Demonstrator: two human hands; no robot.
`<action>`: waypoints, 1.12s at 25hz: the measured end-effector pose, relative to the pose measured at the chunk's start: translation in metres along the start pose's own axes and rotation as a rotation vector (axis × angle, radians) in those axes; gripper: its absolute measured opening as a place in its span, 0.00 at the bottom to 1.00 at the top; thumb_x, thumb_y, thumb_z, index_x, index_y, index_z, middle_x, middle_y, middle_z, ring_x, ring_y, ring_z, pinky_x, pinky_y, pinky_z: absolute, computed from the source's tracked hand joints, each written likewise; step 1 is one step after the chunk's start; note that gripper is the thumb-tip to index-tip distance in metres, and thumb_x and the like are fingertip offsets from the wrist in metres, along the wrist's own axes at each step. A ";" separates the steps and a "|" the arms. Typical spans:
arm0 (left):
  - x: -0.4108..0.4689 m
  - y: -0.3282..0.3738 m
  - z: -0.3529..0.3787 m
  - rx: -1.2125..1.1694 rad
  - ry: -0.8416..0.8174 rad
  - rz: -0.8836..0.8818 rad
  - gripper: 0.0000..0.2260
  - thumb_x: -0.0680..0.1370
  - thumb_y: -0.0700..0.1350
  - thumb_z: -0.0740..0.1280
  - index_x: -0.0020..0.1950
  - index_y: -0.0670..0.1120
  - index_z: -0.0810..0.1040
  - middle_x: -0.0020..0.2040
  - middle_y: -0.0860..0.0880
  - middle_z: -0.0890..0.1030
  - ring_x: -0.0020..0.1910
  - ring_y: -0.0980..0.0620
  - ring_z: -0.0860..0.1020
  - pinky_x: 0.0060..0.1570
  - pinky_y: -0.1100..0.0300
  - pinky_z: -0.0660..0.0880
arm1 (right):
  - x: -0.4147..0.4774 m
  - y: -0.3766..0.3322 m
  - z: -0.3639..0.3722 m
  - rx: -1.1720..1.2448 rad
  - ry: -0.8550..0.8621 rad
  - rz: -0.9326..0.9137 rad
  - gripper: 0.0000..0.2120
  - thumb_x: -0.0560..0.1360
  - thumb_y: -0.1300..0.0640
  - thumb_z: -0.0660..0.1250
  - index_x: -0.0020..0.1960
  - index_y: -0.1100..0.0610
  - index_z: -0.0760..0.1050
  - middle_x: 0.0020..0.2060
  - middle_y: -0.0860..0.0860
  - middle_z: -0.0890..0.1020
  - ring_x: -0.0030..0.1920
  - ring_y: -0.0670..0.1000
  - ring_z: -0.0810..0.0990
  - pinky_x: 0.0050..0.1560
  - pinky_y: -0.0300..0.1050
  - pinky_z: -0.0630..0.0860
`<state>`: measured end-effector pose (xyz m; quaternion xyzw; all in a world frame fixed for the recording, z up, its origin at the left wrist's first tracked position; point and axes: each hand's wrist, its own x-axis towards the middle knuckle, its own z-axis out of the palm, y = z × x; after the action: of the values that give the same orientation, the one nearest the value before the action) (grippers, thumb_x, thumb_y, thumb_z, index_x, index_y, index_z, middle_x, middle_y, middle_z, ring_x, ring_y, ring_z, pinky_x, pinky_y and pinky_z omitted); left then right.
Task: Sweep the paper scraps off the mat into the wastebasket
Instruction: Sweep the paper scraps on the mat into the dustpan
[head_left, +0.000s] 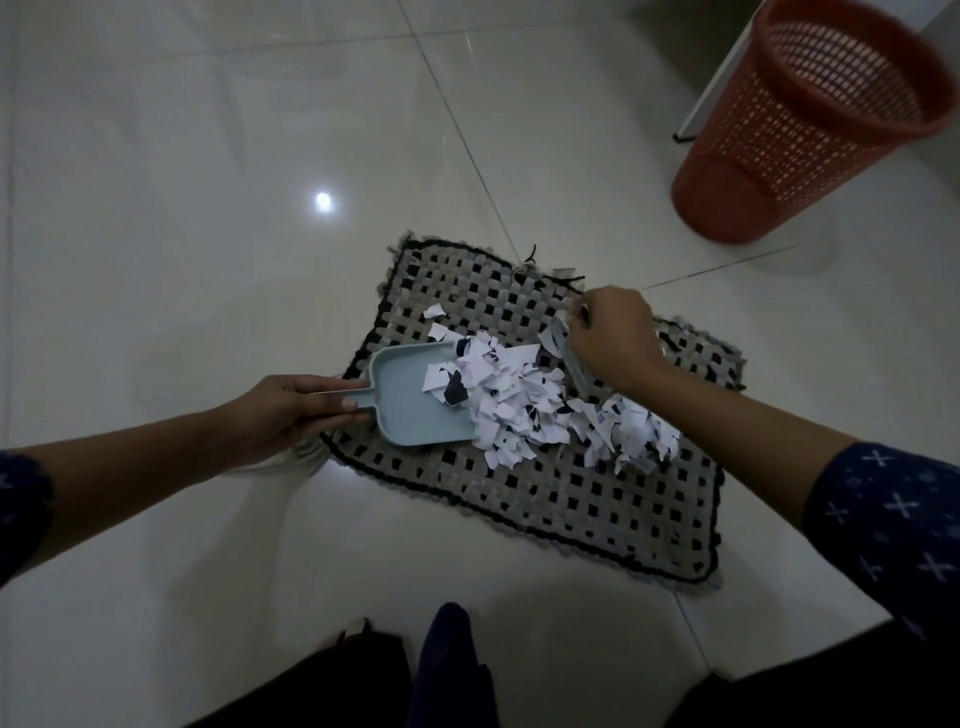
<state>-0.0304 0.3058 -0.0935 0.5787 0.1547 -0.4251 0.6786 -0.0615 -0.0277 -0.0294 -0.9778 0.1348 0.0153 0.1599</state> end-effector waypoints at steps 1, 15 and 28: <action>0.001 0.000 0.003 -0.004 0.003 -0.001 0.13 0.67 0.31 0.67 0.49 0.37 0.83 0.51 0.39 0.84 0.47 0.45 0.84 0.43 0.61 0.80 | -0.004 -0.003 0.003 0.020 -0.007 -0.008 0.12 0.76 0.63 0.61 0.40 0.70 0.77 0.34 0.65 0.81 0.30 0.56 0.72 0.41 0.46 0.73; 0.002 0.006 0.025 0.026 0.008 0.005 0.15 0.74 0.27 0.62 0.40 0.41 0.85 0.44 0.42 0.85 0.42 0.47 0.84 0.39 0.62 0.80 | -0.014 -0.048 0.023 0.406 -0.003 -0.010 0.11 0.75 0.64 0.64 0.40 0.72 0.78 0.30 0.65 0.79 0.23 0.46 0.66 0.23 0.29 0.62; 0.002 0.012 0.025 -0.030 0.030 -0.008 0.10 0.78 0.35 0.60 0.55 0.35 0.78 0.50 0.41 0.84 0.46 0.46 0.84 0.40 0.62 0.80 | 0.009 -0.036 -0.009 0.317 0.079 -0.038 0.10 0.75 0.64 0.63 0.41 0.68 0.80 0.34 0.62 0.83 0.30 0.51 0.74 0.35 0.43 0.75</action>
<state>-0.0269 0.2821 -0.0799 0.5741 0.1737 -0.4166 0.6832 -0.0435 -0.0001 -0.0103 -0.9426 0.1230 -0.0477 0.3069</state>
